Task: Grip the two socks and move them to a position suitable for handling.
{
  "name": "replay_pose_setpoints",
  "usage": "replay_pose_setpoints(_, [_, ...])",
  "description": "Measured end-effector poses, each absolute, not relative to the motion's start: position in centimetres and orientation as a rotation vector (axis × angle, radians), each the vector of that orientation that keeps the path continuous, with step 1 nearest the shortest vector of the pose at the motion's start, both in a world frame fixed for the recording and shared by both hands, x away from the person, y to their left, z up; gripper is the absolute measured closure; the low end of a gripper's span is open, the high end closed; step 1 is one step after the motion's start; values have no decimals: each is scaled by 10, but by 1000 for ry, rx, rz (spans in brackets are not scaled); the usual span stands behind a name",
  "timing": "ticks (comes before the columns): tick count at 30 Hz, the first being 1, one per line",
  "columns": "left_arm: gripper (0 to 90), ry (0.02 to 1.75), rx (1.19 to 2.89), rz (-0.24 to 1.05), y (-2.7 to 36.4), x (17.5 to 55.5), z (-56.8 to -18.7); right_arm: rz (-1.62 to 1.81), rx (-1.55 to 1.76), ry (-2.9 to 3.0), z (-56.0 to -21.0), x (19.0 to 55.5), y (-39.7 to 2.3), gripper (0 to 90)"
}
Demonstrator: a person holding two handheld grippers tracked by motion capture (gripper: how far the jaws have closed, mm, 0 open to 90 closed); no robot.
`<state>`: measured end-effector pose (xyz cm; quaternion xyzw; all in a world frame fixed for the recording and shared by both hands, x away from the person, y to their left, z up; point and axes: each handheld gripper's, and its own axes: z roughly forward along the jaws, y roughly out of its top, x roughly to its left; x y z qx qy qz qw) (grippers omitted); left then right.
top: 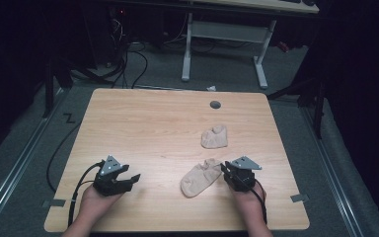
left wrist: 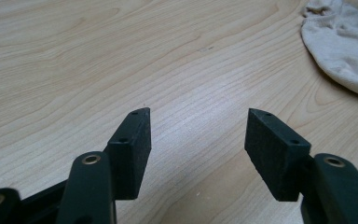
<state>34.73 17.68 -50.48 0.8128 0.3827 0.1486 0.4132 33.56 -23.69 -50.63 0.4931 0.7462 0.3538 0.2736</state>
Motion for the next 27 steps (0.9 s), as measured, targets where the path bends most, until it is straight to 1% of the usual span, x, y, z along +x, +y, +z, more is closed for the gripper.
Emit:
replay_pose_setpoints(2, [414,963,2046,369,177,347,-505,957,1317,2009,-503,339,-235,776])
replay_pose_setpoints(3, [414,963,2048,368,176,347,-505,950,1316,2022,-503,342,-234,812])
replay_pose_setpoints(4, [416,962,2049,366,176,347,-505,930,1318,2040,-505,345,-232,868])
replay_pose_setpoints(5, [423,960,2048,365,176,347,-505,914,1314,2061,-507,348,-231,899])
replay_pose_setpoints(10, [462,945,2047,360,174,345,-503,847,1325,2151,-520,357,-228,900])
replay_pose_setpoints(16, [509,908,2050,347,166,340,-500,853,1296,2192,-525,347,-223,900])
replay_pose_setpoints(22, [547,837,2073,308,148,328,-498,896,1249,2250,-524,333,-207,900])
replay_pose_setpoints(27, [628,739,2114,223,118,311,-501,909,1193,2298,-524,327,-189,899])
